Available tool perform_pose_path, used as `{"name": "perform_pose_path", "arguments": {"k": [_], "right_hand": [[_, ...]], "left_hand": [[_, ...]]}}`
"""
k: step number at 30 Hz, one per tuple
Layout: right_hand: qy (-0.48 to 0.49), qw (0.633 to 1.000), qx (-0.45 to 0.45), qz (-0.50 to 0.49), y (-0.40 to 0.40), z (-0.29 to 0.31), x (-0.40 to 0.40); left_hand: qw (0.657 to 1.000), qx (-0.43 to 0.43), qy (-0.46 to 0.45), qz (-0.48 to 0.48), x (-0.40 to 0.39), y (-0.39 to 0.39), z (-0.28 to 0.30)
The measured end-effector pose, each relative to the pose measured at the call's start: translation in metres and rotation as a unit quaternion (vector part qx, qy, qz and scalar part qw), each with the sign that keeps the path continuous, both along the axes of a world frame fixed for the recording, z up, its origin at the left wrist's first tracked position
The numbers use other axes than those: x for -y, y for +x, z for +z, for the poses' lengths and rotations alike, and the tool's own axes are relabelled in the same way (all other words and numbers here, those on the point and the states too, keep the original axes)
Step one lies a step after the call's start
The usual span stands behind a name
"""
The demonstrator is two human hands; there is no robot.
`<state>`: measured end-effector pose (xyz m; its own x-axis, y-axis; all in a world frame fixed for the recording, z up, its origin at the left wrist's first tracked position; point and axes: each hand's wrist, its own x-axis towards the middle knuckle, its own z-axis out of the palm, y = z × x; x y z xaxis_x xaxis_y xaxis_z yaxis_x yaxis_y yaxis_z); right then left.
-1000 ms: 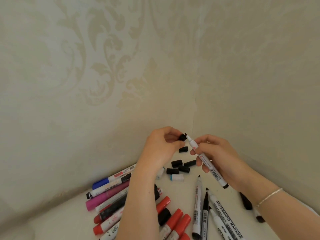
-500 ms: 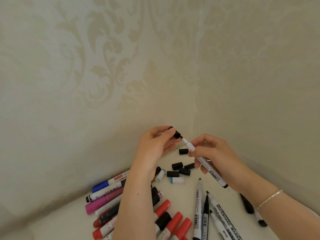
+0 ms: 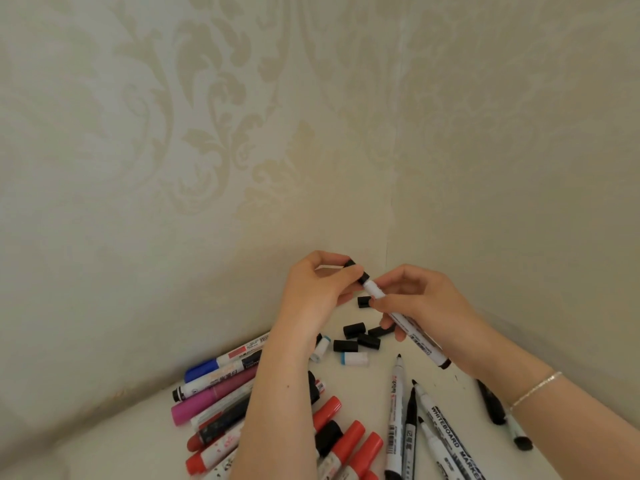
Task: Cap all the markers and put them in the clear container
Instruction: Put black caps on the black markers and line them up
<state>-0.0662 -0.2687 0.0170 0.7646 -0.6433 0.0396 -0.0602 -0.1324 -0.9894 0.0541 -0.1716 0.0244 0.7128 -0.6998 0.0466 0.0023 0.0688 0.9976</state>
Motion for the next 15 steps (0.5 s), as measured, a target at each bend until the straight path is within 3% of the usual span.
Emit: {"name": "perform_pose_path", "arguments": {"k": [15], "right_hand": [[-0.089,0.990,0.014,-0.104,0.009,-0.001,-0.014]], "left_hand": [[0.999,0.018,0.024,-0.025,0.002,-0.007,-0.001]]}}
